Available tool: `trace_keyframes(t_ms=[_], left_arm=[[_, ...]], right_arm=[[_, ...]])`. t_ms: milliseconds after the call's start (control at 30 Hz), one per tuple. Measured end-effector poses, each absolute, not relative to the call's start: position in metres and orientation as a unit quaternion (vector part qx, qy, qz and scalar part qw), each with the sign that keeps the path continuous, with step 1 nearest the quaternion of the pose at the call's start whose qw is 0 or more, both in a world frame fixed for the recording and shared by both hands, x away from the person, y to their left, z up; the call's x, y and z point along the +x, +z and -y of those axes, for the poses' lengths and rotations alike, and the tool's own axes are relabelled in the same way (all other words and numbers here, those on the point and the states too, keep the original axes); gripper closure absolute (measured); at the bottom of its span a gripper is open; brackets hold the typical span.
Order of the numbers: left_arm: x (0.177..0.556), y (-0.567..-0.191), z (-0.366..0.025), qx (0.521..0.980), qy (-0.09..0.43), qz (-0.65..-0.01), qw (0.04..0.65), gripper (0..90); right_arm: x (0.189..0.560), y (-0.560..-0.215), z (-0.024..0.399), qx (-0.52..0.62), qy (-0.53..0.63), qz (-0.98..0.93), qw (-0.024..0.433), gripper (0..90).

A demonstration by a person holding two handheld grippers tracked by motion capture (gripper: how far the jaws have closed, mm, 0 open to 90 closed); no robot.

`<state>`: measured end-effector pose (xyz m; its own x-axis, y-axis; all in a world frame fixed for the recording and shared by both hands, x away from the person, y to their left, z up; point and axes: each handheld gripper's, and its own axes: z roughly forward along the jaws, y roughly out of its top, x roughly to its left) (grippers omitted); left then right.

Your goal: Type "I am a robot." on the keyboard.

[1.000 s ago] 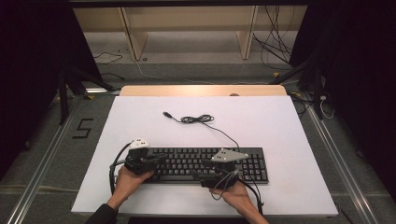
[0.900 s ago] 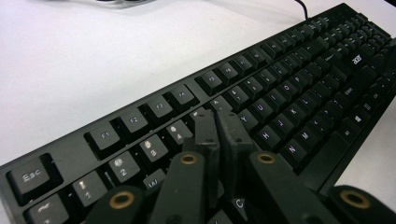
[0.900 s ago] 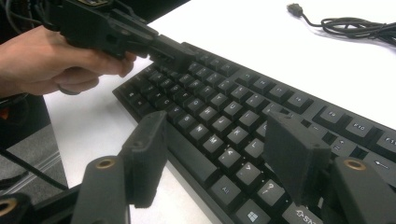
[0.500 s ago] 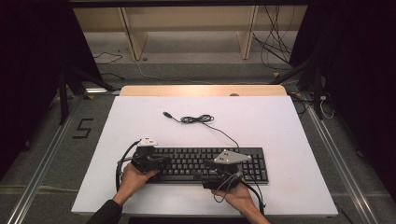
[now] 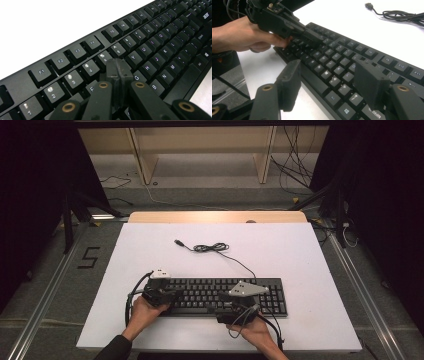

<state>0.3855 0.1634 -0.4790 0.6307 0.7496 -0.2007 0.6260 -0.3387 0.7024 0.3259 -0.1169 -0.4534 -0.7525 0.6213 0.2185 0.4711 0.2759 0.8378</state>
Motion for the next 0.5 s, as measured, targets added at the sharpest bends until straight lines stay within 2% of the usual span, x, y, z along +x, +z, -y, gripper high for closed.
trace_keyframes(t_ms=[300, 500], left_arm=[[0.385, -0.474, -0.168, 0.805, 0.080, -0.426, 0.405, 87.7], [0.382, -0.466, -0.178, 0.788, 0.077, -0.430, 0.434, 80.8]], right_arm=[[0.327, -0.453, 0.117, 0.345, 0.497, -0.793, 0.074, 39.6], [0.328, -0.453, 0.117, 0.347, 0.498, -0.792, 0.075, 39.4]])
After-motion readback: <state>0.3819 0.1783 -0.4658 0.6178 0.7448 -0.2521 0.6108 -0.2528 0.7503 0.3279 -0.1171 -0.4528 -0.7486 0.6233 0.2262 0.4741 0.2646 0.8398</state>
